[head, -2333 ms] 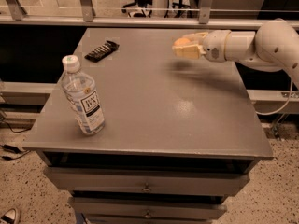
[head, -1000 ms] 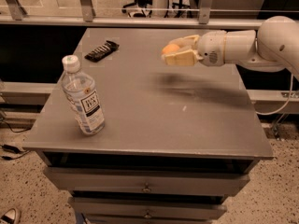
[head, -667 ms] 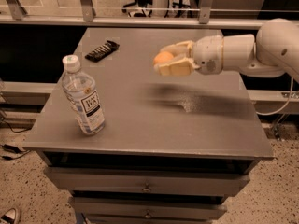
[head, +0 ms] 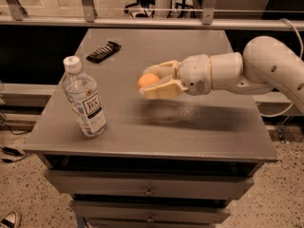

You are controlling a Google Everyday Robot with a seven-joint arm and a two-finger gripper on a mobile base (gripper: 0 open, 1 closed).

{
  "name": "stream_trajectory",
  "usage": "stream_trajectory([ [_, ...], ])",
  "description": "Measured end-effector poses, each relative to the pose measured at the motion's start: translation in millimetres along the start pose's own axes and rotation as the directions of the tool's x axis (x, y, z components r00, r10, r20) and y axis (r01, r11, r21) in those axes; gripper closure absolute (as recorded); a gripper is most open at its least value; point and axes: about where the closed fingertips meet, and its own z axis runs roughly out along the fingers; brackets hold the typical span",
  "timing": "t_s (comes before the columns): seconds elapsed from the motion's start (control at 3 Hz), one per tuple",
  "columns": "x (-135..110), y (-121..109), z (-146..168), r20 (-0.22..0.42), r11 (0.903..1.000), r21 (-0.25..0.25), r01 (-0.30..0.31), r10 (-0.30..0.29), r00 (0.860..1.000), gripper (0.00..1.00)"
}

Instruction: Move orange near blue plastic bottle

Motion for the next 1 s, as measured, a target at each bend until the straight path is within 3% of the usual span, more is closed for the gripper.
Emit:
stream_trajectory([
  [0.33,13.8,30.6,26.9,0.006,0.9965,-0.080,-0.023,0.023,1.000,1.00],
  [1.0,29.5,66.0,52.0,0.002,0.9836,-0.178,-0.030,0.031,1.000,1.00],
])
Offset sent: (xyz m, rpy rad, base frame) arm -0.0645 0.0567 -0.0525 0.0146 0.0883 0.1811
